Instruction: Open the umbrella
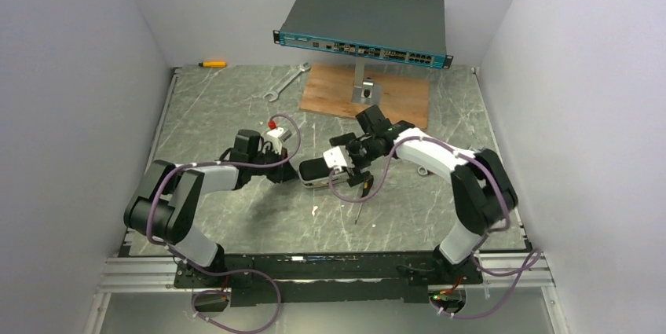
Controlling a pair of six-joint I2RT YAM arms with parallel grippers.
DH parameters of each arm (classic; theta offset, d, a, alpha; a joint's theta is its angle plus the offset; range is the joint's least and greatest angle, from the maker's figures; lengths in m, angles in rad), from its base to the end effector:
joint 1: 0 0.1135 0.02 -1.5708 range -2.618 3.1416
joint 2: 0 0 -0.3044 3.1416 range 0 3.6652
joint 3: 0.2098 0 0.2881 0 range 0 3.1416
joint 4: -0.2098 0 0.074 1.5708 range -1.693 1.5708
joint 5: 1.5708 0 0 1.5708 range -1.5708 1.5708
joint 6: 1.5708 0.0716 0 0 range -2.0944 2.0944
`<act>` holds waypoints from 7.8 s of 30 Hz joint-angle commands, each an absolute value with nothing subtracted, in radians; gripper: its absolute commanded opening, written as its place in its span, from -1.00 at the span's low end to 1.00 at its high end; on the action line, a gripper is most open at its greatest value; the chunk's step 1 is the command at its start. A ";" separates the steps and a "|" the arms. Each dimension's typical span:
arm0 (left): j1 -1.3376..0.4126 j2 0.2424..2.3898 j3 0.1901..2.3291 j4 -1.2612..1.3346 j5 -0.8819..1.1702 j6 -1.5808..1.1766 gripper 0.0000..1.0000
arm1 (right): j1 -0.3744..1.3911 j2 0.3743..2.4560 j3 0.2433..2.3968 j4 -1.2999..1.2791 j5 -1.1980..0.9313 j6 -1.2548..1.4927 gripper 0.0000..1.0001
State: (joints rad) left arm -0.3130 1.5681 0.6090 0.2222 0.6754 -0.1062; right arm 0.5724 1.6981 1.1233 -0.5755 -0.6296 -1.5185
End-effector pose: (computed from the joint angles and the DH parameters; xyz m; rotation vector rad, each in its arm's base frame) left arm 0.2967 -0.1431 0.1344 0.5875 2.2291 -0.9923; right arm 0.2979 0.2421 0.1922 -2.2056 1.0817 0.4721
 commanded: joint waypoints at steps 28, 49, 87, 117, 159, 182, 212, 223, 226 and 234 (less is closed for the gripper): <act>-0.534 1.509 0.444 0.598 0.324 -0.369 -1.00 | 0.468 1.583 1.059 -0.528 -0.563 0.390 0.91; -0.618 1.486 0.391 0.633 0.363 -0.162 -1.00 | 0.471 1.915 1.261 -0.471 -0.577 0.306 -0.81; -0.470 1.766 0.803 0.553 0.390 0.047 -0.95 | 0.415 2.044 1.396 -0.771 -0.731 -0.311 -1.00; -0.168 1.062 0.641 0.052 0.498 0.034 0.99 | 0.593 2.098 1.724 -0.695 -0.878 -0.105 0.31; -0.119 0.938 0.670 -0.117 0.241 -0.110 0.99 | 0.652 1.934 1.487 -0.610 -0.157 0.311 0.62; -0.005 0.937 0.713 -0.142 0.239 -0.124 0.99 | 0.643 2.081 1.936 -0.497 -0.390 0.475 -1.00; 0.192 0.935 0.845 -0.279 0.288 -0.183 0.99 | 0.692 2.090 1.540 -0.363 -0.291 0.443 -1.00; 0.312 0.939 0.878 -0.334 0.349 -0.146 0.99 | 0.739 2.444 2.130 -0.147 -0.299 0.596 -1.00; 0.314 0.943 0.860 -0.315 0.398 -0.113 0.99 | 0.738 2.312 1.975 -0.124 -0.282 0.463 -1.00; 0.314 0.984 0.826 -0.257 0.558 -0.049 0.99 | 0.768 1.930 1.616 -0.248 -0.408 0.073 -1.00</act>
State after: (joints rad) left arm 0.3099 0.9653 0.8379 -0.3088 0.4522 -0.0933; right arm 0.7433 2.1700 1.7287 -0.2359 -0.3214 0.3069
